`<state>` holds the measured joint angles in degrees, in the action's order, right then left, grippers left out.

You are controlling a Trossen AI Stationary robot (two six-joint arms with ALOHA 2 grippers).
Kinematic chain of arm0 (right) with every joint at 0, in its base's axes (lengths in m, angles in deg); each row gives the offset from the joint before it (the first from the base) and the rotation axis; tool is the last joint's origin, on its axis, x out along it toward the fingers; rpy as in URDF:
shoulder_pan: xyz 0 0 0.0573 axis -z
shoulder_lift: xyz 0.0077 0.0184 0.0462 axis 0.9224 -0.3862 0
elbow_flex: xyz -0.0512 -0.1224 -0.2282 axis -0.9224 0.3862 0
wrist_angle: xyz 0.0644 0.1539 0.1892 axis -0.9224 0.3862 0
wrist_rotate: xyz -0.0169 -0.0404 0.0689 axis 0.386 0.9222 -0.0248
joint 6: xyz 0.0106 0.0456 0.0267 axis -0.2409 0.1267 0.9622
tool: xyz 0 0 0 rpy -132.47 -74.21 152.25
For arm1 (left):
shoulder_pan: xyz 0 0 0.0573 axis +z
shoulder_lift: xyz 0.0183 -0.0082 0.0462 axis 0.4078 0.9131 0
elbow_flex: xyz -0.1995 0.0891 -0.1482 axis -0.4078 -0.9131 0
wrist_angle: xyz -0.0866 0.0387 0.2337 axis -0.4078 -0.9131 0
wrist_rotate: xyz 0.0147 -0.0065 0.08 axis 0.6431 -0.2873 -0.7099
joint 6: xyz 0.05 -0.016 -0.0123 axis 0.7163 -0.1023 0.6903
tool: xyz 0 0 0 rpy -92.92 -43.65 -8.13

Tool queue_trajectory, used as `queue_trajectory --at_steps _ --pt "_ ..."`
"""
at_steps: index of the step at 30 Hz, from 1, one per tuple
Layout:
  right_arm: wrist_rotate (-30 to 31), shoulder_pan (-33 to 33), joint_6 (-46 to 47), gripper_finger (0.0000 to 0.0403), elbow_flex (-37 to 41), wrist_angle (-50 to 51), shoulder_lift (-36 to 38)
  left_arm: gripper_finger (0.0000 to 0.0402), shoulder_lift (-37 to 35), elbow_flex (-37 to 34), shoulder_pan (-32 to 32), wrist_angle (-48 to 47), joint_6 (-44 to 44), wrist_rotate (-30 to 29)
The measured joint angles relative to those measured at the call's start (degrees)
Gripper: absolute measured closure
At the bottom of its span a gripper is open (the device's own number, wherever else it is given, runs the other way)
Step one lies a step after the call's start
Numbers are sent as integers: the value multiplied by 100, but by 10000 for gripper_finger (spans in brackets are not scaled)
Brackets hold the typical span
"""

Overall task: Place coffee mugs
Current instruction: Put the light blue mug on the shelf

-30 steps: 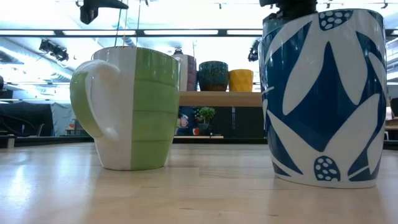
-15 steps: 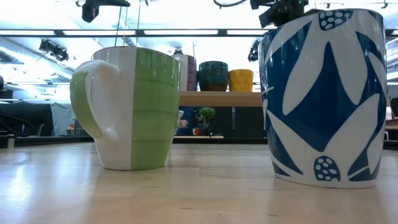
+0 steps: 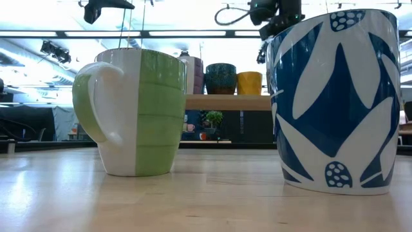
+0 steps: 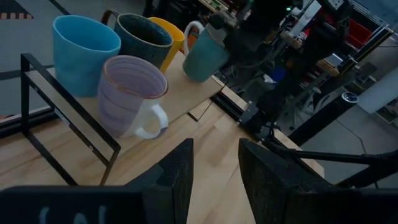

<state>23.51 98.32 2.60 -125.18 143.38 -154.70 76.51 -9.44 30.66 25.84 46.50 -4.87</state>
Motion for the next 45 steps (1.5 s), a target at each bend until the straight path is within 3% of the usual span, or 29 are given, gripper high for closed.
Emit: queue_trajectory --at_steps 30,45 --pt "159 1010 -1454 364 8 -850 -168 269 0 0 0 -20 193 3" --pt "-233 1400 -1661 364 10 -977 -168 269 0 0 0 -9 199 4"
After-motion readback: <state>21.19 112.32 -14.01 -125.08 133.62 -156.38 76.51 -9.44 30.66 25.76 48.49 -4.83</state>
